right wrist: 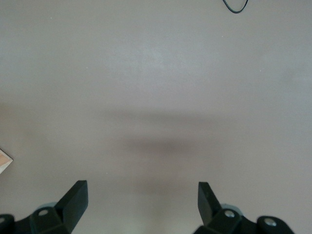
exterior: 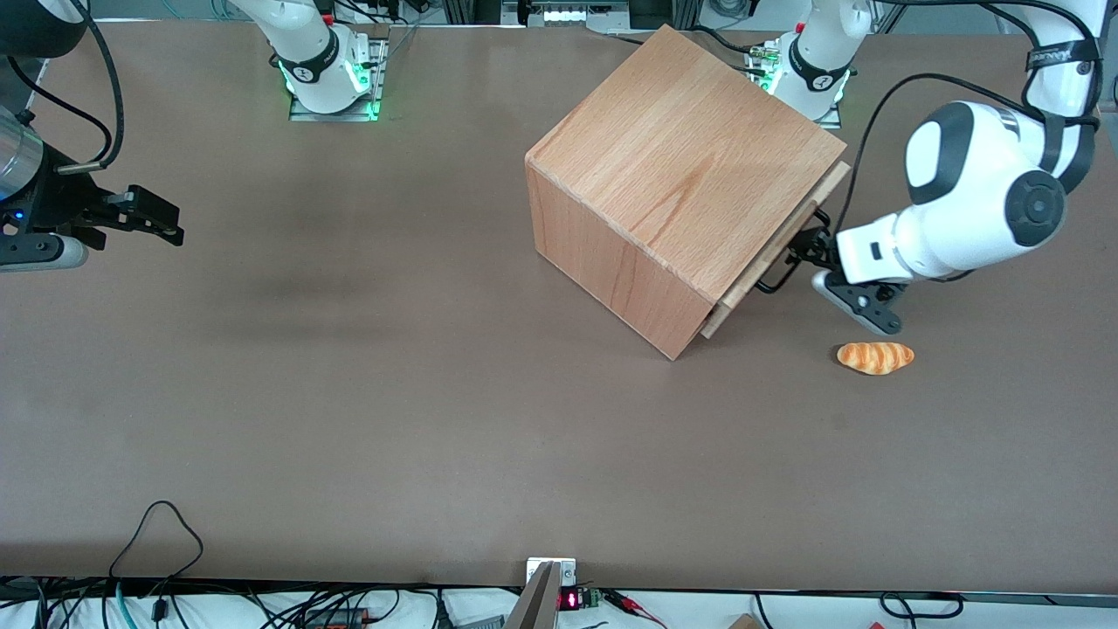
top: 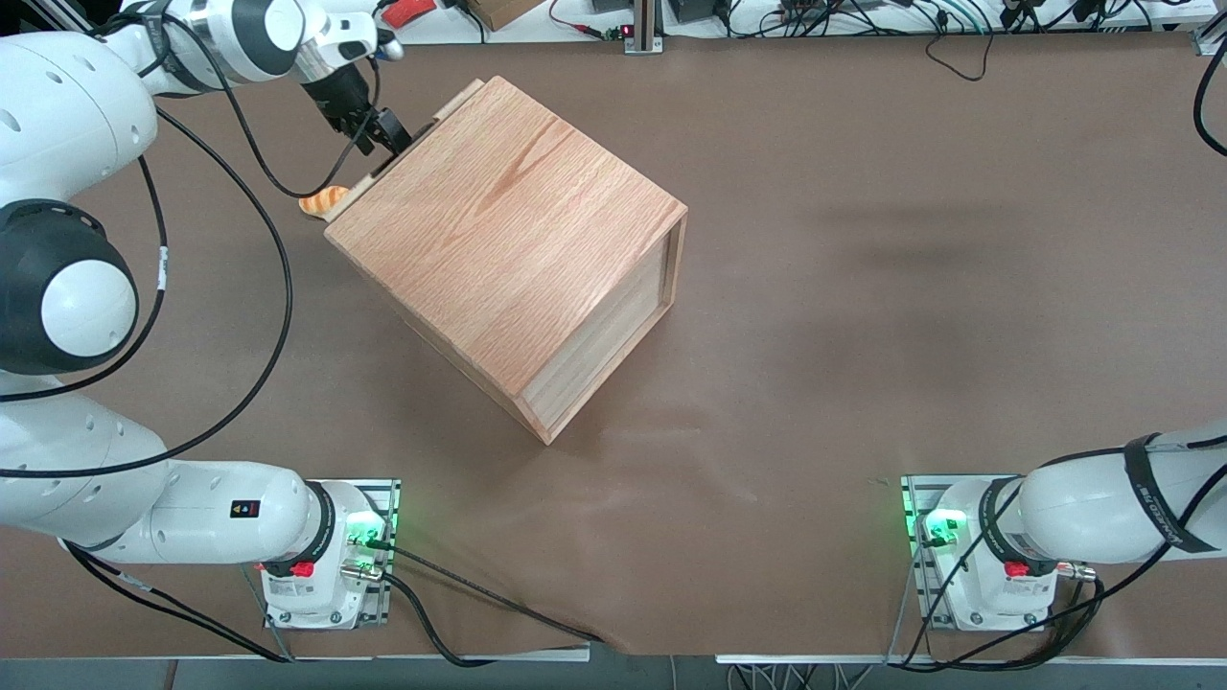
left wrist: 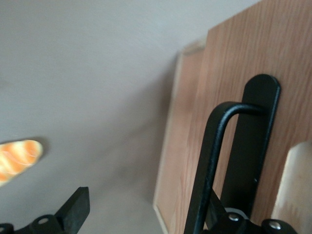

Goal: Open top drawer with left arm

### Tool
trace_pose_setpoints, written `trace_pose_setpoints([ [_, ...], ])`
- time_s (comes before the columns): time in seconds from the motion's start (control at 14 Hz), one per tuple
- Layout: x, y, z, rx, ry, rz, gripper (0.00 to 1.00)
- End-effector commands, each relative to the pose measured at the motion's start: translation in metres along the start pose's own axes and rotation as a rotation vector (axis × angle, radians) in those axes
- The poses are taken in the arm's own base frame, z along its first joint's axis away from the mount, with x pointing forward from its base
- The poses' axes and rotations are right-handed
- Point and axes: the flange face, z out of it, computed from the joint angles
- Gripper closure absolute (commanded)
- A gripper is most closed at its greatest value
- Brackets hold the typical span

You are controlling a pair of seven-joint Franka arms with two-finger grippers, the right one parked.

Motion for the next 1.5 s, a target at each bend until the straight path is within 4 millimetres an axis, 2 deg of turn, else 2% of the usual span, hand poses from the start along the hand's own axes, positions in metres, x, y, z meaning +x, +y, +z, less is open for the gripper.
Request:
trace_pose_setpoints([
  [0.0, -0.004, -0.046, -0.004, 0.030, 0.090, -0.042, 0.00],
  [0.36, -0.031, -0.127, -0.029, 0.102, 0.187, -0.138, 0.00],
  [0.5, -0.038, -0.148, -0.042, 0.116, 0.212, -0.174, 0.00],
  [0.57, -0.037, -0.151, -0.048, 0.122, 0.222, -0.183, 0.00],
  [0.86, -0.025, -0.146, -0.095, 0.131, 0.270, -0.185, 0.00],
  [1.0, -0.017, -0.133, -0.115, 0.113, 0.265, -0.224, 0.00],
  [1.14, -0.018, -0.116, -0.129, 0.092, 0.236, -0.286, 0.00],
  [1.29, -0.031, -0.098, -0.152, 0.126, 0.191, -0.333, 0.00],
  [1.43, -0.046, -0.062, -0.175, 0.132, 0.115, -0.385, 0.00],
])
